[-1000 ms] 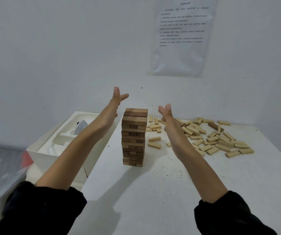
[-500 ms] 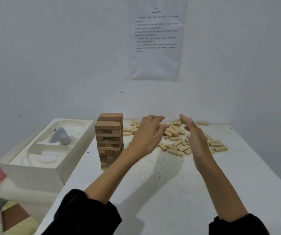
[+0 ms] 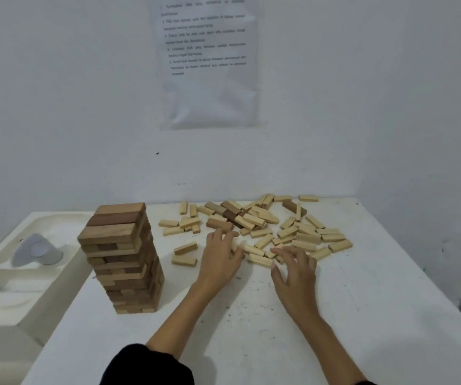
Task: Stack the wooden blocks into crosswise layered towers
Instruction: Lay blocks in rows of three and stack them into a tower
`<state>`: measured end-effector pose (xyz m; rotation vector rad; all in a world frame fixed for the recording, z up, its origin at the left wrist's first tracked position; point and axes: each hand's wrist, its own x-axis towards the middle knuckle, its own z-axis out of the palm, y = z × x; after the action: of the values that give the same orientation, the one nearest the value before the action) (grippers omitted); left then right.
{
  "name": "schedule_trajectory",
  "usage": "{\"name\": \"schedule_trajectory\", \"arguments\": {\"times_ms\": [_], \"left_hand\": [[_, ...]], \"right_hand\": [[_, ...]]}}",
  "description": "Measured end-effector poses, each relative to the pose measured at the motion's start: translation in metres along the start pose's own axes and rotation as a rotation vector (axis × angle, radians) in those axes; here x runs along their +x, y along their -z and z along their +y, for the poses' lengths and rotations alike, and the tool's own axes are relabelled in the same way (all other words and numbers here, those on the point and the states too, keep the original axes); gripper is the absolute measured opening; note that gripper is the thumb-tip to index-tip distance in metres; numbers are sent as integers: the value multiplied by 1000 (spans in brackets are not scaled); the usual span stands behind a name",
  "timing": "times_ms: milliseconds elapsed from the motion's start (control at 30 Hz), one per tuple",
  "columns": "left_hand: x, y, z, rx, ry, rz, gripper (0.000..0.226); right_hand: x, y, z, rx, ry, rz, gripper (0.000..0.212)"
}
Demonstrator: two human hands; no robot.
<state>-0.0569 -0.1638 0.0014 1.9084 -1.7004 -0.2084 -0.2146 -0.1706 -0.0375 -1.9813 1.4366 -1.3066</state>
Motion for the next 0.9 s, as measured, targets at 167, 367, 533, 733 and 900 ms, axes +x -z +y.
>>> {"name": "schedule_trajectory", "arguments": {"times_ms": [167, 367, 533, 733, 900], "left_hand": [[36, -17, -18, 89, 64, 114, 44], [66, -32, -38, 11, 233, 232, 42], [70, -35, -37, 92, 223, 186, 48], [69, -37, -42, 100, 261, 226, 48], [72, -40, -43, 61, 261, 236, 35]], "right_hand": [[37, 4, 20, -103, 93, 152, 33], [81, 0, 45, -182, 17, 262, 26], [112, -8, 60, -230, 30, 282, 23], [148, -18, 74, -297, 7, 172, 18], [158, -20, 82, -441, -101, -25, 36]]}}
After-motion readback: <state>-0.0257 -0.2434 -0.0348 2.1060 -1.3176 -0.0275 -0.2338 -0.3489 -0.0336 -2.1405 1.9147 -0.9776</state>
